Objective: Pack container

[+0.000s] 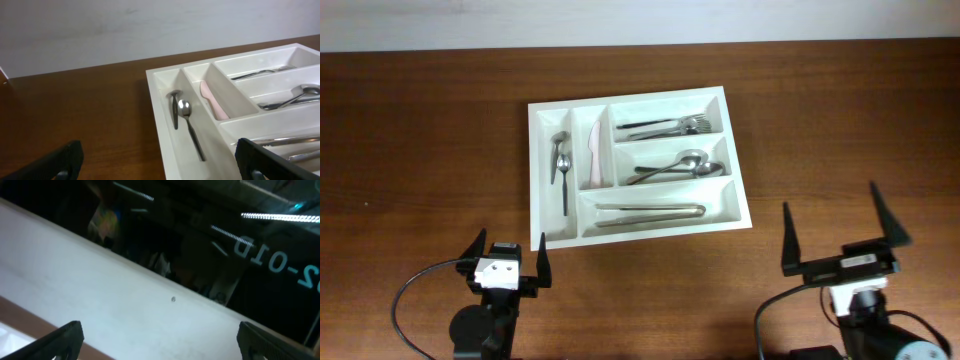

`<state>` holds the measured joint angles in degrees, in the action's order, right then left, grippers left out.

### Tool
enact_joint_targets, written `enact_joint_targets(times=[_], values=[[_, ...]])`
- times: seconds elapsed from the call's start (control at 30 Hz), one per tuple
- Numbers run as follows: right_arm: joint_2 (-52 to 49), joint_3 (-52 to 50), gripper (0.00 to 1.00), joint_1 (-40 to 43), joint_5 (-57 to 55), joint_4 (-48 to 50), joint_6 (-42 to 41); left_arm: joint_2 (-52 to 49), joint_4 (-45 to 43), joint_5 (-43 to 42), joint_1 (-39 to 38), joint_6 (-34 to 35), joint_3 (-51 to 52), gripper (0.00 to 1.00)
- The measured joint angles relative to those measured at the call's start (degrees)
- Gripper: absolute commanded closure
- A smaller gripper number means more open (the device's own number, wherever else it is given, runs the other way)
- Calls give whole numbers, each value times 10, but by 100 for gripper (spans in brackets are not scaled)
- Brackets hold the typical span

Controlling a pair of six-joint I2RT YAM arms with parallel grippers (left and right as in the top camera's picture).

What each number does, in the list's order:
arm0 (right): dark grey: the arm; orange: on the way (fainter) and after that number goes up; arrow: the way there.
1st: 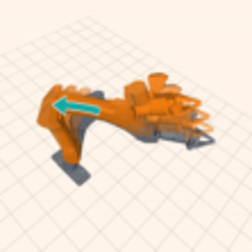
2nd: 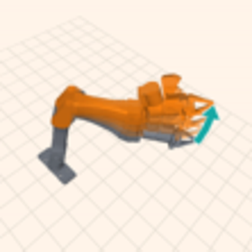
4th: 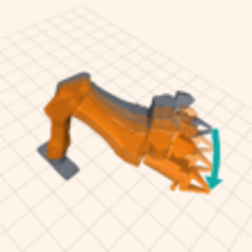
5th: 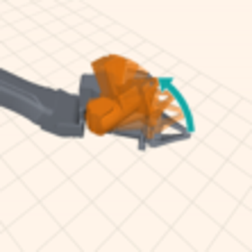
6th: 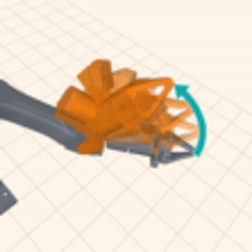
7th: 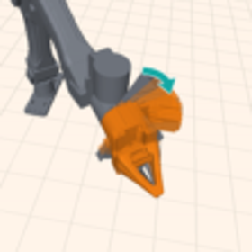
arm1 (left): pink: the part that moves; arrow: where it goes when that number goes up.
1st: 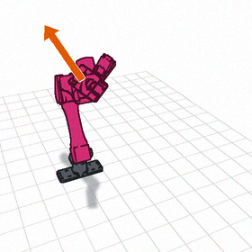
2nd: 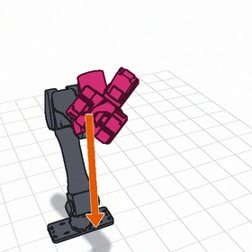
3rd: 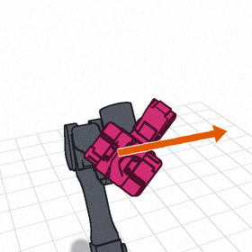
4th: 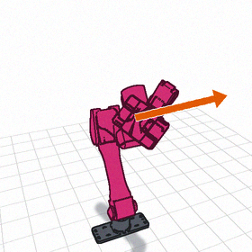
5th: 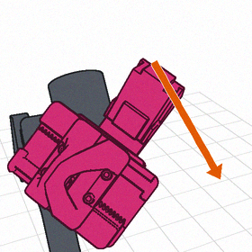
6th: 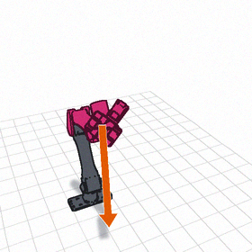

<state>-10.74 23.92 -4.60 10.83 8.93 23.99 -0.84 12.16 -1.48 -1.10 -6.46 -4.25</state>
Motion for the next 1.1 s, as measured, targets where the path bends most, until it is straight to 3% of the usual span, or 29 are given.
enact_joint_targets(times=[0.6,1.1], values=[[96,-120,1,0,-14,14,0,0,0,0,0,0,0,1],[99,-192,1,0,-17,24,0,0,0,0,0,0,0,1]])
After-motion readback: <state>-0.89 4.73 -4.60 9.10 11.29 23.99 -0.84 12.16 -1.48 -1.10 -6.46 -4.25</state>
